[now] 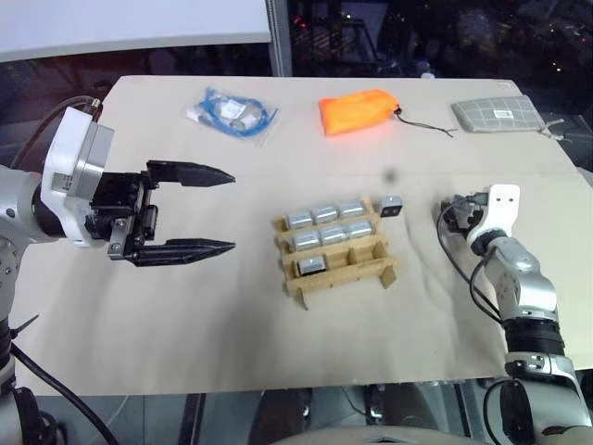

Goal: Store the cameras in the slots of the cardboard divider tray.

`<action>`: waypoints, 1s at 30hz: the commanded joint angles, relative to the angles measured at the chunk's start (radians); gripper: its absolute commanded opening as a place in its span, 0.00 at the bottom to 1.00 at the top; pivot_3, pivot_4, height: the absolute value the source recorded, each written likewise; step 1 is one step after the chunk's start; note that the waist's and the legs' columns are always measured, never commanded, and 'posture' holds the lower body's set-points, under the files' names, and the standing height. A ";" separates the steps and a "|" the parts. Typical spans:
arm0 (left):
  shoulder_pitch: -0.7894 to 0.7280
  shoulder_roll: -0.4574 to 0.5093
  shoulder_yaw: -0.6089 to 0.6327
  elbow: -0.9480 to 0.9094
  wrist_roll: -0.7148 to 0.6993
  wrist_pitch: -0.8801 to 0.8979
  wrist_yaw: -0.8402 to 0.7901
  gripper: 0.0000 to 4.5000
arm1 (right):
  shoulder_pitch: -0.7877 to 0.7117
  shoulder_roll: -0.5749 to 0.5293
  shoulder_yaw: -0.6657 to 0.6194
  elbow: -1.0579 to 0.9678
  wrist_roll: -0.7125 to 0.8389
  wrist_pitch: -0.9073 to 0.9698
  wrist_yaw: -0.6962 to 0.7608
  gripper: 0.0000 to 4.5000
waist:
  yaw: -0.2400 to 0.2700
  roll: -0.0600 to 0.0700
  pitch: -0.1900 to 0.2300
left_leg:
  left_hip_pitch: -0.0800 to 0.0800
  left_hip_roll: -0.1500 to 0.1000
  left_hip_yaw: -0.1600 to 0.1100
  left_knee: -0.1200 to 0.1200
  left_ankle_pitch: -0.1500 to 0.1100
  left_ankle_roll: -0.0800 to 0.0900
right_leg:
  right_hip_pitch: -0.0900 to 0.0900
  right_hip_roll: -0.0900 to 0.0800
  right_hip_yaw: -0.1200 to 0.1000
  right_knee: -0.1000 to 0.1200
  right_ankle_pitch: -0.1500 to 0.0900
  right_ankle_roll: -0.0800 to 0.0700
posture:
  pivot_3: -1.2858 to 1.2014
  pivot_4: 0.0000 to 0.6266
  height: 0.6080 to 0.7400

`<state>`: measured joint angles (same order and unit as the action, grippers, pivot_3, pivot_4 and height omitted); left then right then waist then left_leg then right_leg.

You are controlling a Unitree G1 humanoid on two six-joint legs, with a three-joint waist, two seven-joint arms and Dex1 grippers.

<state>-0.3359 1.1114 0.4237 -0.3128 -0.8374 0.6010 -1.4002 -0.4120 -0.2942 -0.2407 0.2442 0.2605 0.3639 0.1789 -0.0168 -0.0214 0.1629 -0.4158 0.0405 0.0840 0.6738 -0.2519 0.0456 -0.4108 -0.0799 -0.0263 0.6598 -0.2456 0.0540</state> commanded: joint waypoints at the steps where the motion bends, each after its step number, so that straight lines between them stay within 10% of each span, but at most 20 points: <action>1: -0.003 0.021 0.030 -0.004 -0.001 -0.018 -0.004 0.99 | -0.004 -0.002 -0.018 -0.034 0.010 0.001 -0.005 1.00 | 0.000 0.000 0.000 | 0.000 0.000 0.000 0.000 0.000 0.000 | 0.000 0.000 0.000 0.000 0.000 0.000 | 0.52 0.24 1.00; 9: -0.012 0.014 0.022 0.005 0.010 -0.030 0.011 1.00 | 0.006 -0.005 -0.009 -0.041 -0.001 -0.007 -0.003 0.45 | 0.000 0.000 0.000 | 0.000 0.000 0.000 0.000 0.000 0.000 | 0.000 0.000 0.000 0.000 0.000 0.000 | 0.52 0.24 1.00; 19: -0.040 0.002 -0.004 0.016 0.015 -0.031 0.053 1.00 | 0.019 -0.023 0.015 -0.071 -0.024 -0.030 0.036 0.45 | 0.000 0.000 0.000 | 0.000 0.000 0.000 0.000 0.000 0.000 | 0.000 0.000 0.000 0.000 0.000 0.000 | 0.52 0.24 1.00; 30: -0.154 -0.251 -0.124 0.028 -0.125 0.230 0.468 1.00 | 0.140 -0.221 0.136 -0.488 0.126 -0.060 0.529 0.45 | 0.005 0.001 0.001 | 0.000 0.000 -0.001 0.000 0.000 0.001 | 0.000 0.000 0.000 0.000 0.000 0.000 | 0.52 0.24 1.00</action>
<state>-0.4655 0.9124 0.3140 -0.2843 -0.9233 0.7701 -1.0561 -0.2640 -0.4738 -0.1042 -0.1459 0.3674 0.3280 0.6497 -0.0115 -0.0200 0.1640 -0.4161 0.0403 0.0828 0.6739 -0.2522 0.0462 -0.4105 -0.0803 -0.0265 0.6600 -0.2455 0.0545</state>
